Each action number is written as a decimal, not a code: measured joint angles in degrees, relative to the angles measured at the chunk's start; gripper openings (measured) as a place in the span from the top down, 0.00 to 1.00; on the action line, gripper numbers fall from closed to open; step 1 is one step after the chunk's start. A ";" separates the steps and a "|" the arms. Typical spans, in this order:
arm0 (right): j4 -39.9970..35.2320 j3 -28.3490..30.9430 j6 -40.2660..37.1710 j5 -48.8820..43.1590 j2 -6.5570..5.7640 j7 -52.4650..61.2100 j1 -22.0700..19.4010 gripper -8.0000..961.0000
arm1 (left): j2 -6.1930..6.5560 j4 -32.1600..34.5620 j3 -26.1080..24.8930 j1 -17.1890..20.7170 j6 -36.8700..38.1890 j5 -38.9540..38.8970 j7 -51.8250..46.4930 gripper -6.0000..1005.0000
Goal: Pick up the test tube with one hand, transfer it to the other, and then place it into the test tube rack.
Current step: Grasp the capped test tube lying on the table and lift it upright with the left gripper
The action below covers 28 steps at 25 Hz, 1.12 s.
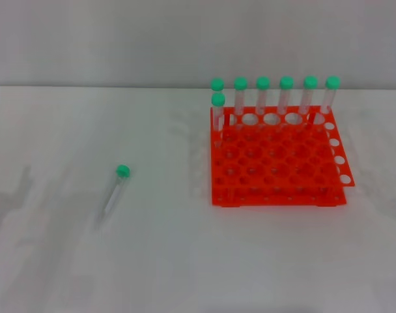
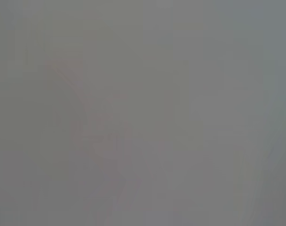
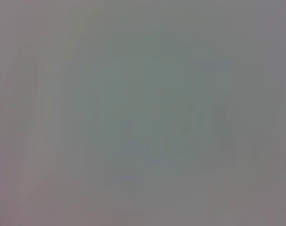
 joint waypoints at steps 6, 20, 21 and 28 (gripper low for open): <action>0.63 -0.40 -2.37 -0.26 0.00 -0.33 -1.02 0.11 | 0.22 0.04 -0.07 -0.01 -0.84 -0.25 0.25 0.14; 2.17 0.09 -2.64 0.01 0.00 -1.11 -0.87 0.11 | 4.11 2.72 0.42 0.30 -2.56 5.47 -13.25 0.14; 2.17 0.10 -2.60 0.02 0.00 -1.11 -0.96 0.11 | 4.97 3.83 0.35 0.56 -2.79 6.85 -16.14 0.14; 1.49 0.20 -2.51 0.08 -0.08 -1.20 -1.13 0.11 | 9.81 18.55 -0.10 3.65 -10.75 20.76 -37.39 0.14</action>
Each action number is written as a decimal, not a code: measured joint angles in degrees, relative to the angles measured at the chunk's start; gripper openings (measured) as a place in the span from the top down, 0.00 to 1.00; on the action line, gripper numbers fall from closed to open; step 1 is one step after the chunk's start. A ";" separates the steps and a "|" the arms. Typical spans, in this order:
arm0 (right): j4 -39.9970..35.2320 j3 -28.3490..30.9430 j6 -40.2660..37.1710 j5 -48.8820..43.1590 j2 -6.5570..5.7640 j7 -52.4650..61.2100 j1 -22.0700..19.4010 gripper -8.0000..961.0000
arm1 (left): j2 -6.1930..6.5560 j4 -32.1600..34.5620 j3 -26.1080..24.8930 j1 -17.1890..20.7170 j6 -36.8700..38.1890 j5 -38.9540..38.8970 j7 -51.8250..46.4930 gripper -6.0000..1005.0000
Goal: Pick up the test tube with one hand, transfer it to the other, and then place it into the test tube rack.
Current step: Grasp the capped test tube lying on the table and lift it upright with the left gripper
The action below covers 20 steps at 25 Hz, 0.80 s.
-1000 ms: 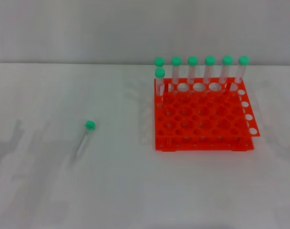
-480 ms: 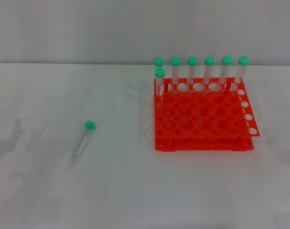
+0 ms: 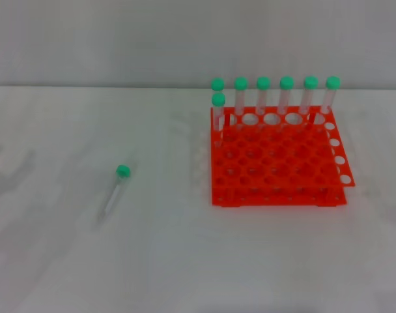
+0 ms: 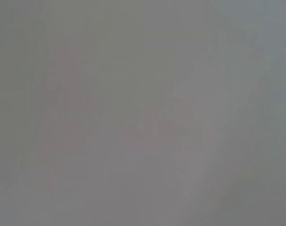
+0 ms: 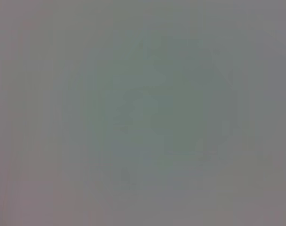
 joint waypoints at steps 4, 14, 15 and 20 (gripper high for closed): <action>-0.59 0.00 0.04 0.02 -0.08 -0.07 0.20 0.11 | 1.38 11.92 -4.88 0.77 -6.00 16.67 -17.36 0.14; -0.79 0.64 1.06 0.03 -0.10 -0.07 0.34 0.11 | 4.05 33.86 -18.99 -5.16 -0.23 61.43 -61.95 0.14; -0.79 0.83 1.18 0.03 -0.10 -0.08 0.35 0.11 | 5.25 34.25 -19.09 -6.60 1.87 64.69 -66.02 0.14; -0.83 1.42 1.61 0.08 -0.09 -0.07 0.60 0.11 | 8.22 34.39 -19.20 -13.25 8.21 78.79 -77.64 0.14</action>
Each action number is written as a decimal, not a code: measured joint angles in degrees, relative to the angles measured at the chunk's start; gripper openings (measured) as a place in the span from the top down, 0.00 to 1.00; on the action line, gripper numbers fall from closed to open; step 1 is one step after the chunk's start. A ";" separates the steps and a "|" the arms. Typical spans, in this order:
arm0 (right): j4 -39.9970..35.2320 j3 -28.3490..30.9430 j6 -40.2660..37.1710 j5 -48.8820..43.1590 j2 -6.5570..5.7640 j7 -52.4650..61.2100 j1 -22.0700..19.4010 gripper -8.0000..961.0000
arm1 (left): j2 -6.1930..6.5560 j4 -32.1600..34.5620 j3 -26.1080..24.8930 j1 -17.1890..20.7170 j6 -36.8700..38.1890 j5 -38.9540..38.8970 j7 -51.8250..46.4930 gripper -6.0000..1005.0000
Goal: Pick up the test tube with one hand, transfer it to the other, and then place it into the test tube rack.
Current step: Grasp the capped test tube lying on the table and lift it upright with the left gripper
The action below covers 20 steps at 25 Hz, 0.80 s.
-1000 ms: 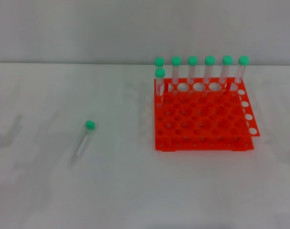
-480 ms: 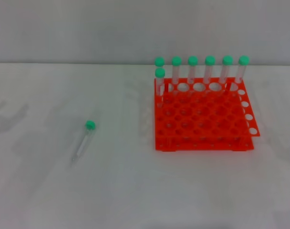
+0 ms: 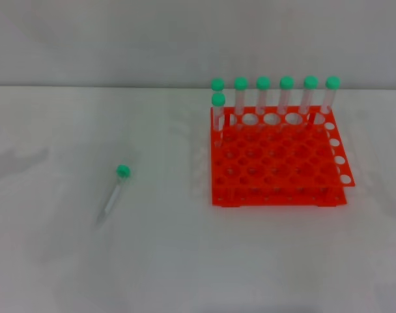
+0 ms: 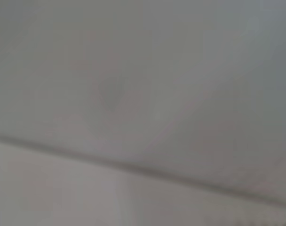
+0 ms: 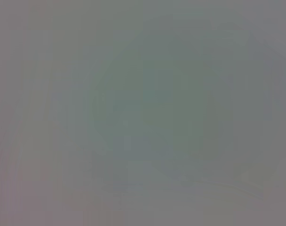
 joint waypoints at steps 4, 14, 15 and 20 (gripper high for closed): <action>-0.57 0.08 0.46 0.01 0.05 0.00 0.62 0.11 | 0.10 -0.45 0.37 -6.11 4.78 12.37 -5.33 0.14; -1.26 0.07 0.69 0.04 0.17 0.00 1.79 0.11 | -4.46 -8.28 0.43 -20.05 10.33 32.11 -7.70 0.14; -1.31 0.07 0.69 0.04 0.18 0.00 1.81 0.11 | -5.07 -9.18 0.43 -20.83 10.03 32.31 -7.71 0.14; -1.40 0.07 0.69 0.03 0.17 0.01 1.90 0.12 | -8.39 -11.17 0.42 -23.02 8.04 34.60 -8.26 0.14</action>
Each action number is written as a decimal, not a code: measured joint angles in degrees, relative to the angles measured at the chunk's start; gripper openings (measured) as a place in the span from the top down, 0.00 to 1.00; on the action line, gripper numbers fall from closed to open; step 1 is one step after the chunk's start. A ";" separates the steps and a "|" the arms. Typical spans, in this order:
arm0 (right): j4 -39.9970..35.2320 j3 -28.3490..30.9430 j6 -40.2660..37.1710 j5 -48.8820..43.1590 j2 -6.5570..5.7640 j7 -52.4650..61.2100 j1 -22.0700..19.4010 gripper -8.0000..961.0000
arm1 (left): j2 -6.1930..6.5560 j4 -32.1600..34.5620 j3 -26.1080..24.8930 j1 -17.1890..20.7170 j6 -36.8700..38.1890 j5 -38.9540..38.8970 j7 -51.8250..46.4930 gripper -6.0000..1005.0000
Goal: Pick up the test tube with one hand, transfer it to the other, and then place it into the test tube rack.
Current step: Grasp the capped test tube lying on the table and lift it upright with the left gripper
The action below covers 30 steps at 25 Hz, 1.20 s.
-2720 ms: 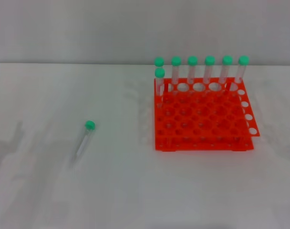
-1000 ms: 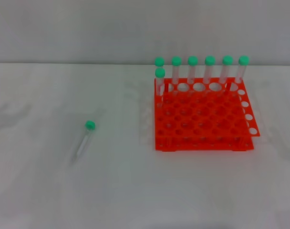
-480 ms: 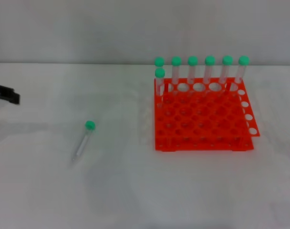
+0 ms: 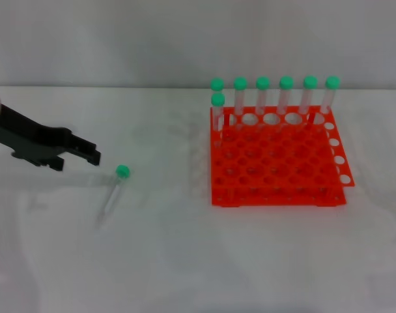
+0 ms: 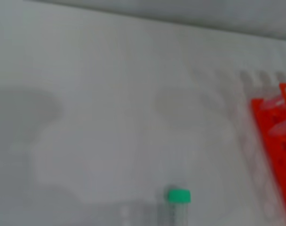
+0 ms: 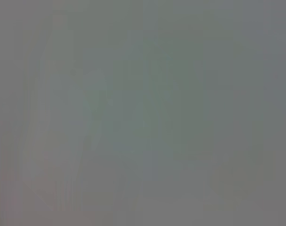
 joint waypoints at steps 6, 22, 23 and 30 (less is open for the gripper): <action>-0.08 0.00 -0.08 -0.01 0.00 -0.71 -0.01 0.12 | -2.63 -3.79 0.16 -1.95 -2.14 4.86 -0.53 0.14; 0.54 -0.78 -0.58 -0.62 -0.01 -1.33 -0.09 0.12 | -4.17 -11.34 5.07 -3.40 -9.29 6.59 -2.78 0.14; 0.56 -0.78 -0.59 -0.62 0.00 -1.33 -0.09 0.12 | -4.28 -11.34 5.33 -3.41 -9.52 6.59 -2.85 0.14; 0.70 -0.79 -0.65 -0.63 0.03 -1.20 -0.29 0.12 | -4.76 -12.02 7.37 -4.12 -10.26 6.96 -3.28 0.14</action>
